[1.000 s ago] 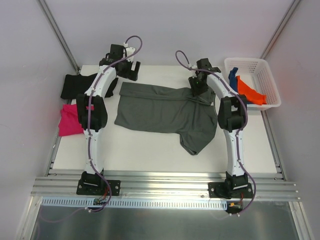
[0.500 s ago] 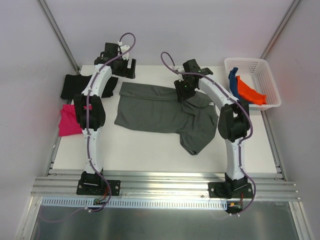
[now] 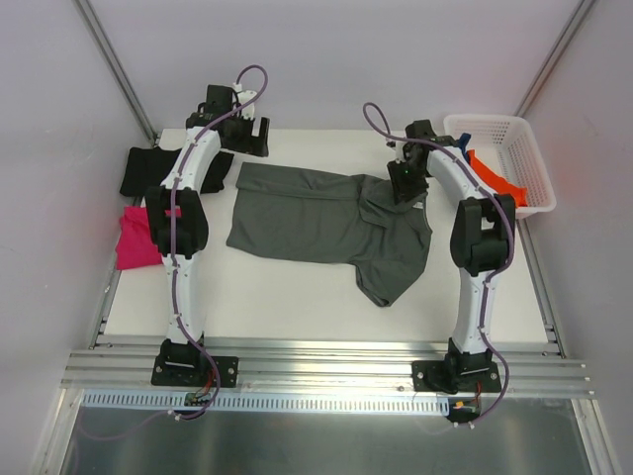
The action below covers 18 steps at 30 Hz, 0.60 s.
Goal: Fold and stack the t-shirts
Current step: Fold the flattened tshirt in 1/3 of the way
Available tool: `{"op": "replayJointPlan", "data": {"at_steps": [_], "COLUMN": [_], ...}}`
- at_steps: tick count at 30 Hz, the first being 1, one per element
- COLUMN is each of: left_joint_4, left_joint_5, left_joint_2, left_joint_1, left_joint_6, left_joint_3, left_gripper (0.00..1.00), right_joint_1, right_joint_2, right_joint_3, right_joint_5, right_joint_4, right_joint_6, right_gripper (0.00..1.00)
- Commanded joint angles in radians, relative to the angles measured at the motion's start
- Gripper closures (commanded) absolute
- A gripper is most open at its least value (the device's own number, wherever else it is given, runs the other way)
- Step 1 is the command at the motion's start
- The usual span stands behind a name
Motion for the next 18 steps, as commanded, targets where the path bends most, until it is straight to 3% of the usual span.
{"op": "replayJointPlan", "data": {"at_steps": [1,8,18], "left_joint_4": [-0.015,-0.067,-0.1], "left_joint_5": [0.047,0.165,0.173], "left_joint_2": [-0.012,-0.02,0.0], "left_joint_1": [0.0,-0.001,-0.015], "left_joint_6": [-0.016,-0.005,0.001], "left_joint_3": [0.023,-0.004,-0.001], "left_gripper": [0.1,0.11,0.12], "right_joint_1": [-0.018,-0.059,-0.147], "right_joint_2": [-0.024,0.081,0.009], "right_joint_3": [0.005,0.117,0.024], "right_joint_5": [0.019,0.01,0.051], "right_joint_4": [0.007,-0.006,-0.003], "right_joint_6": [-0.032,-0.023,-0.035], "right_gripper": [0.63,0.62,0.62]}}
